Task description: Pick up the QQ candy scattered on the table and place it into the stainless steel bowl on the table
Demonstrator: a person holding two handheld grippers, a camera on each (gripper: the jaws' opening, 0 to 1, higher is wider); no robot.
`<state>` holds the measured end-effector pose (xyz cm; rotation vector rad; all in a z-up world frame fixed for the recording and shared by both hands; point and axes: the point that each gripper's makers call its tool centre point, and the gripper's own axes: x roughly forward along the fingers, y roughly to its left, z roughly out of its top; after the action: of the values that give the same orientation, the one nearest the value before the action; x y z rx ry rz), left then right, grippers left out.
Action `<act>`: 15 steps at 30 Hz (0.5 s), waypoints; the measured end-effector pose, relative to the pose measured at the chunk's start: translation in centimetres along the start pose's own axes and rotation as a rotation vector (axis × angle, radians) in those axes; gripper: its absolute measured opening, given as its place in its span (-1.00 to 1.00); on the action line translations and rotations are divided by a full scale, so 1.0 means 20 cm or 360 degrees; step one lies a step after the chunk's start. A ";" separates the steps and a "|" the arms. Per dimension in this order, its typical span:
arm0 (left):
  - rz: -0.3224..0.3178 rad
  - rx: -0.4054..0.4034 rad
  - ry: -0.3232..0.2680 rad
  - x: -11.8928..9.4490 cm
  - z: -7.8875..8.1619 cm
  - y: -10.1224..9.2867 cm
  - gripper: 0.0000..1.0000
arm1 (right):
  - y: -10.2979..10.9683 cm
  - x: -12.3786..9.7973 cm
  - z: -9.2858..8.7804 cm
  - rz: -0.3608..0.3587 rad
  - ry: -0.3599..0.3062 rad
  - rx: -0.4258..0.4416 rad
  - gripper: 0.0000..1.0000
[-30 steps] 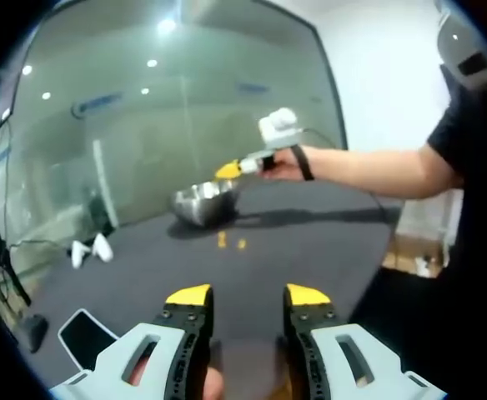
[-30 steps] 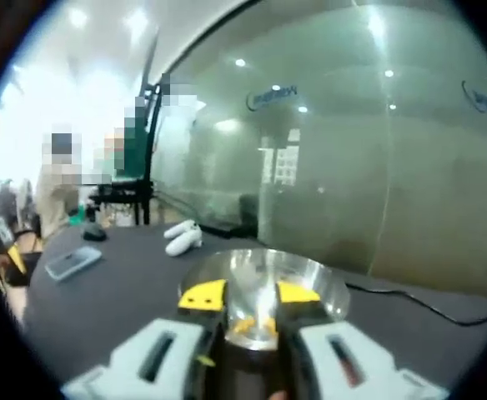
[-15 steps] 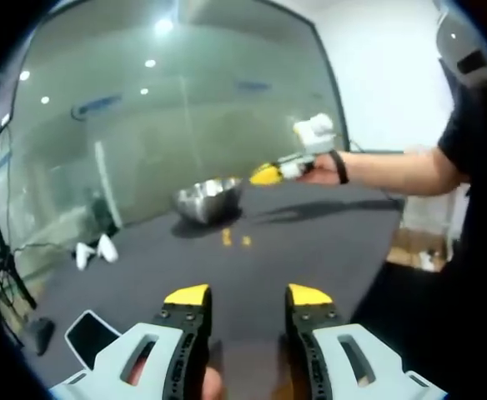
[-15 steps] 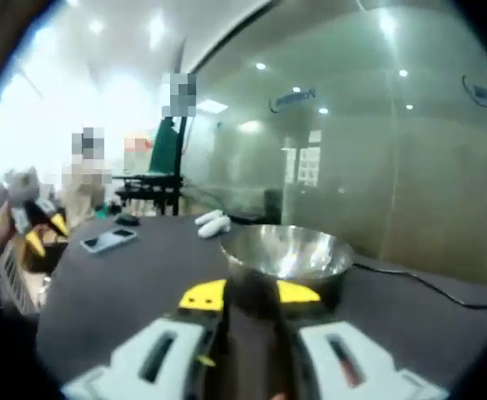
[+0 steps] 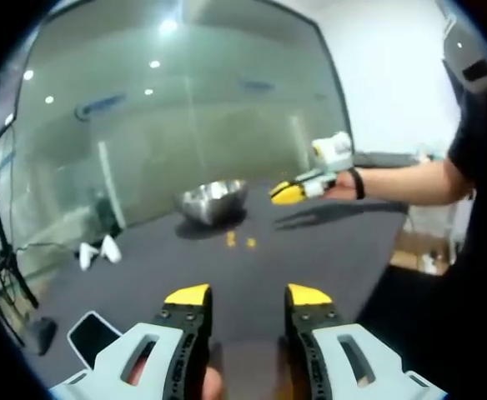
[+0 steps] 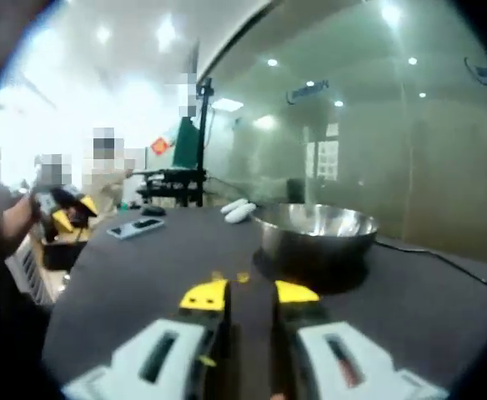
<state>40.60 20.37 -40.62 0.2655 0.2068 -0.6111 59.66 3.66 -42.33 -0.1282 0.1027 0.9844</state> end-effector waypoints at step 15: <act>0.0025 -0.0014 0.0028 -0.03 -0.04 0.03 -0.27 | 0.30 0.16 -0.14 0.0300 0.0210 -0.0056 -0.58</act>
<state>40.44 21.34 -41.09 0.2642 0.2242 -0.5922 56.38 9.14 -45.94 -0.2192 0.2215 1.1658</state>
